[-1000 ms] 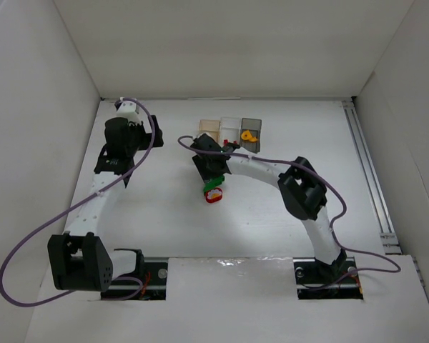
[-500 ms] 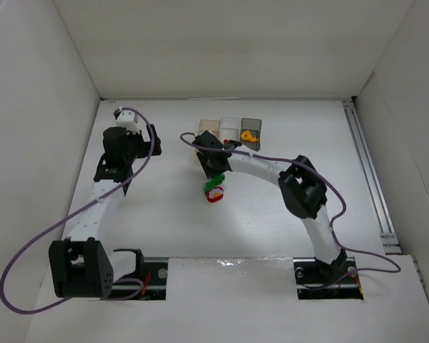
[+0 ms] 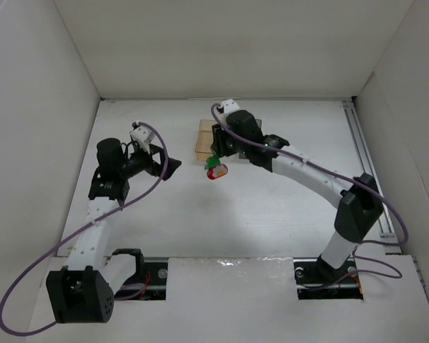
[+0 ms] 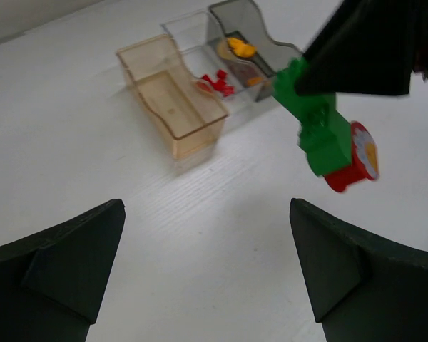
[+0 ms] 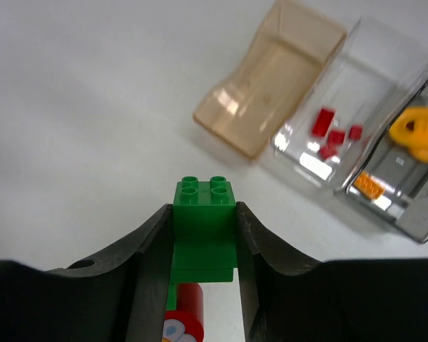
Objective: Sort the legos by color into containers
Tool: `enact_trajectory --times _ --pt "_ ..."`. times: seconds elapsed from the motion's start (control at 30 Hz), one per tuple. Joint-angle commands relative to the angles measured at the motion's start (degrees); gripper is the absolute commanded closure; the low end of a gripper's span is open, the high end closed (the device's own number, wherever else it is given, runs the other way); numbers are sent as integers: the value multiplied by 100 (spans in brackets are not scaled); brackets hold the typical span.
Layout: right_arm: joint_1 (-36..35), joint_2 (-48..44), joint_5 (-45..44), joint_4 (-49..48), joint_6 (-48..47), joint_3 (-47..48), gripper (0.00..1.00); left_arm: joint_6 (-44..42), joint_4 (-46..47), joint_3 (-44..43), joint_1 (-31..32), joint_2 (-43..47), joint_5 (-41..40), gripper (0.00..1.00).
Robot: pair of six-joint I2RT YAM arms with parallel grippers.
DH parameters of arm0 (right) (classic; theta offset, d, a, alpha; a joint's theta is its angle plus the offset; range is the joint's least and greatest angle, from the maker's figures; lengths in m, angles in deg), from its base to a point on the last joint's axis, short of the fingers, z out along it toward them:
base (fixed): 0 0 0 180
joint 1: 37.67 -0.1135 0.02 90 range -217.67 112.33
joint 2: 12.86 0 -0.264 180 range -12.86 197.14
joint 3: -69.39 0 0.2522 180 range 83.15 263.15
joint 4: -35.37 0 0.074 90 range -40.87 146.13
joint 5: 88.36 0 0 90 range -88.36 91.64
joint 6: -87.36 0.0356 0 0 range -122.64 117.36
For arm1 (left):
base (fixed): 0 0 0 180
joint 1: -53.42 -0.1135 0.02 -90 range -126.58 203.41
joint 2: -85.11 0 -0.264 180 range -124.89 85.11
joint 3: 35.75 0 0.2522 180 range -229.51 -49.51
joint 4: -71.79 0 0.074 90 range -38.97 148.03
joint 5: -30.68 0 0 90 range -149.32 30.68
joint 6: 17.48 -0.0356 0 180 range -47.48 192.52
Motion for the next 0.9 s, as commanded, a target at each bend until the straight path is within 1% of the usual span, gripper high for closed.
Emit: enact_trajectory --times 0.0,0.03,0.07,0.1,0.13,0.2,0.23,0.3,0.33,0.5,0.67,0.73,0.87 --pt "44 -267 38 -1051 155 -64 100 532 147 -70 -23 -157 1431 0" --pt "44 -319 -207 -1052 216 -64 100 796 359 26 -23 -158 1590 0" --pt "44 -320 -296 -1052 269 -3 100 1425 639 114 -23 -158 1740 0" --pt "44 -320 -367 -1052 322 -2 100 1797 981 315 -23 -219 1794 0" --pt "44 -320 -498 -1113 322 -2 100 2122 1542 378 29 -220 1698 0" --pt "-26 -320 -683 -1113 322 120 100 2511 1801 379 152 -289 1523 0" --pt "-27 -259 -745 -1113 270 121 100 2608 1898 283 231 -360 1295 0" --pt "-88 -258 -798 -1113 269 121 100 2968 2179 230 285 -500 1293 0" --pt "-88 -258 -798 -1174 269 121 100 3178 2241 125 285 -684 1441 0" --pt "-193 -258 -851 -1280 269 121 100 3347 2347 -8 408 -1124 1671 0" --pt "-246 -311 -798 -1280 208 121 100 3260 2347 -148 592 -1414 1470 0" --pt "-308 -311 -798 -1280 208 121 100 3338 2619 -210 645 -1537 1469 0" --pt "-370 -311 -798 -1280 208 121 100 3339 2620 -360 830 -1705 1268 0"
